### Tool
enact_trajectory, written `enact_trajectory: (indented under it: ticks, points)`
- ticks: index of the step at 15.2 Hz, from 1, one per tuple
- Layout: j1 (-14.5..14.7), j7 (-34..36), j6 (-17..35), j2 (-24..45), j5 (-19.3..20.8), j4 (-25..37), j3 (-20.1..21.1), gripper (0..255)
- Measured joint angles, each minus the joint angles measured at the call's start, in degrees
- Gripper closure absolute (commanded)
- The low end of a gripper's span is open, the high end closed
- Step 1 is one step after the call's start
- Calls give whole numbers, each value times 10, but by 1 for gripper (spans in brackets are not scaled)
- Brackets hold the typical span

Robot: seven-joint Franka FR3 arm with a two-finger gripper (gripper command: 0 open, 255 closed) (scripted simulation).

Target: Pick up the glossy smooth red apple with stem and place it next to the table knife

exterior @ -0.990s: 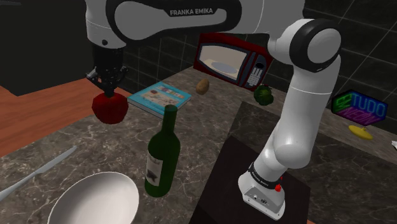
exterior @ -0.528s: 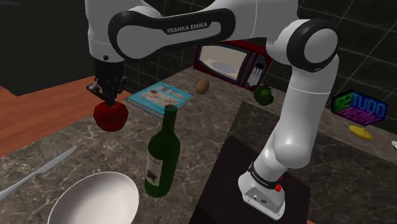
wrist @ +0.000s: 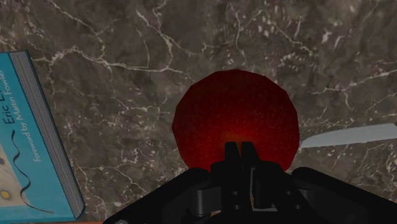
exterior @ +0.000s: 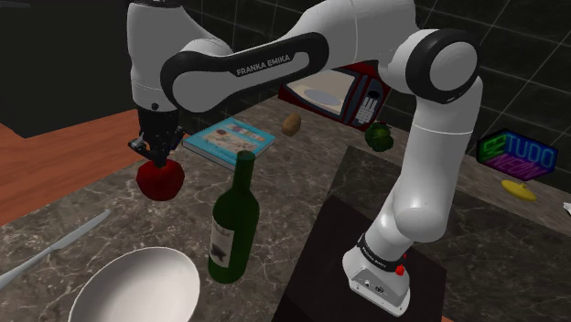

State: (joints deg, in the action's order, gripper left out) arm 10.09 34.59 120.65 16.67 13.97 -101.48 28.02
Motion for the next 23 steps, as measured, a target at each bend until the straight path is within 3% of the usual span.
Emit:
enact_trajectory:
  ticks: [9, 10, 16, 20, 23]
  points:
    - [2, 6, 20, 10, 7, -12, -2, 255]
    - [2, 6, 20, 10, 7, -12, -2, 0]
    - [2, 6, 20, 9, 7, -12, -2, 0]
    - [0, -4, -30, -15, -10, 18, 5, 0]
    - [-1, -7, -38, -22, -14, 20, 6, 0]
